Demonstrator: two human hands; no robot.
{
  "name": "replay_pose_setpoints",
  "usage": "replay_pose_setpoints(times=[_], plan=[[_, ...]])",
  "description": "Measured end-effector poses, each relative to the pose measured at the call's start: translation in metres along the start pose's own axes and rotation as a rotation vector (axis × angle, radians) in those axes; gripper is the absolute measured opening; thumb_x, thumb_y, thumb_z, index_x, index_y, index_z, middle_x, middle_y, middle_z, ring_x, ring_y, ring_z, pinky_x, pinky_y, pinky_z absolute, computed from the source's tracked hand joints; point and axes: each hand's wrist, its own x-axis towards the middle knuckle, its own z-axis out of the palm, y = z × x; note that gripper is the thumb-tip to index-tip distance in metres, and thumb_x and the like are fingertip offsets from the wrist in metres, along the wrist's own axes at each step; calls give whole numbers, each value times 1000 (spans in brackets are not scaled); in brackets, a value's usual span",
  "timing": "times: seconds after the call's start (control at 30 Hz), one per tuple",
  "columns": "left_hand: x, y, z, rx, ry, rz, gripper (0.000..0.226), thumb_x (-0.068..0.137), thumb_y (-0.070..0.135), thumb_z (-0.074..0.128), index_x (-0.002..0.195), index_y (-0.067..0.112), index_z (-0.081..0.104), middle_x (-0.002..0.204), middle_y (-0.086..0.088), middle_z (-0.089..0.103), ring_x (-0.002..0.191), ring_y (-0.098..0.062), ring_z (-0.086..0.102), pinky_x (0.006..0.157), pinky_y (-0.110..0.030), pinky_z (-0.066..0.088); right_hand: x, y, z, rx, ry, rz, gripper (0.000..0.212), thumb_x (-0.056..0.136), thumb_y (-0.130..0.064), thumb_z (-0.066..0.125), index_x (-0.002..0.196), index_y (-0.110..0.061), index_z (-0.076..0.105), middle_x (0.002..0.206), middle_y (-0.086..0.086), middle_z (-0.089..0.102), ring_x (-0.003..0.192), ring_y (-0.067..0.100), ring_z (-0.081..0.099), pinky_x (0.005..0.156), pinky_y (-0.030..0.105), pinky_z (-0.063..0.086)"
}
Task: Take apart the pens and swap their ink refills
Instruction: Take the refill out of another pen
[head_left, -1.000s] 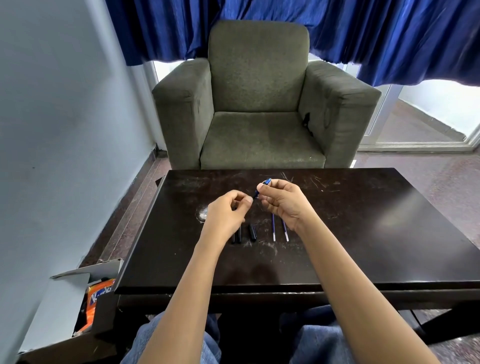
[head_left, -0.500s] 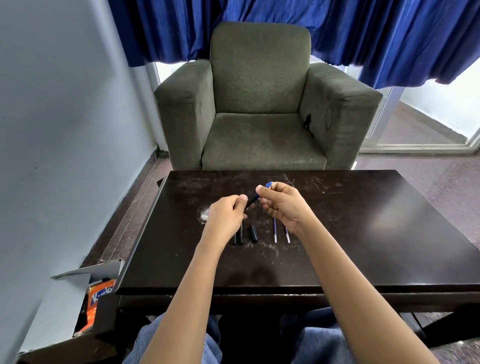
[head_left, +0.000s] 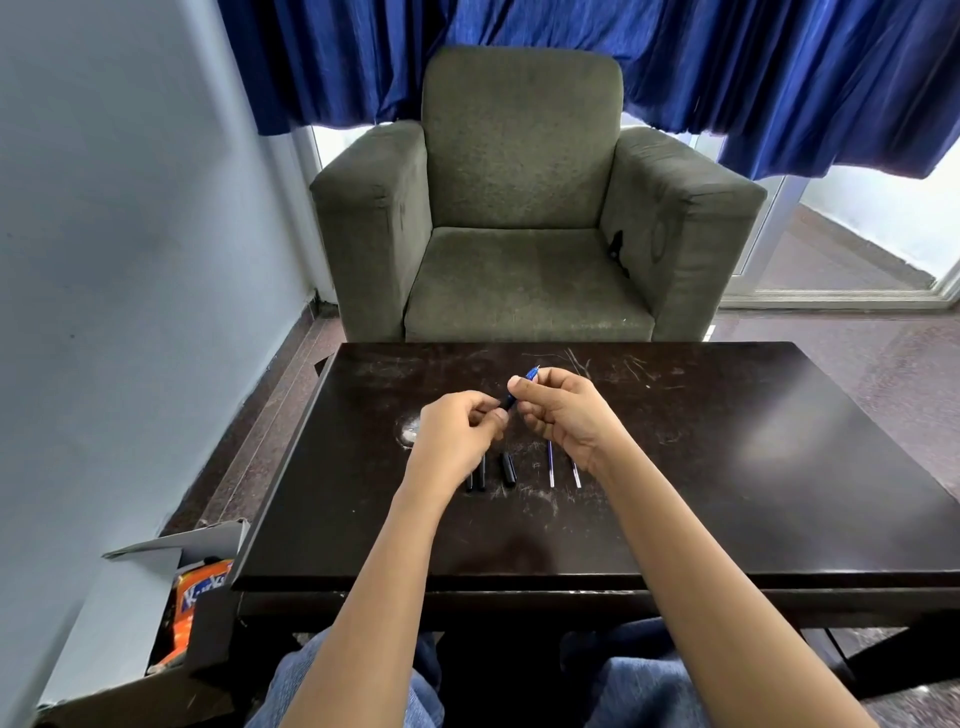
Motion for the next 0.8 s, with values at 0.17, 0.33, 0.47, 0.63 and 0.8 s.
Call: replay_pose_setpoints(times=[0.17,0.33,0.47,0.63,0.8], plan=[[1,-1,0,-24,17,-31,21,84,23,71,103,14,66,87,4,67,72,-2,59,60,-6,44,0,0,1,-5,-10,4,17,83,-19,73,74,-17,58,58,-7,63,54,3,56,58,17,49],[2,1,4,-133,-69,-105,21,98,18,47,107,9,64,87,0,72,59,-1,58,53,-7,43,2,0,-1,99,-74,40,11,91,-12,61,100,-12,67,85,0,71,67,4,63,68,17,52],[1,1,2,-77,-79,-61,22,98,19,47,106,15,67,85,5,71,60,2,58,58,-12,43,1,-1,-4,161,-101,32,21,93,0,53,104,-9,68,95,4,74,71,8,68,67,16,55],[1,2,1,-115,-21,-62,21,96,17,53,109,11,68,81,4,70,53,7,59,53,1,42,0,0,-1,156,-36,18,9,89,-9,63,95,-11,69,90,5,72,65,4,68,60,13,52],[-1,7,0,-111,-101,-105,29,101,19,41,96,12,68,82,4,70,59,0,57,50,-5,40,1,1,-2,180,-115,2,21,94,-3,53,108,-9,68,101,3,73,71,6,67,70,17,55]])
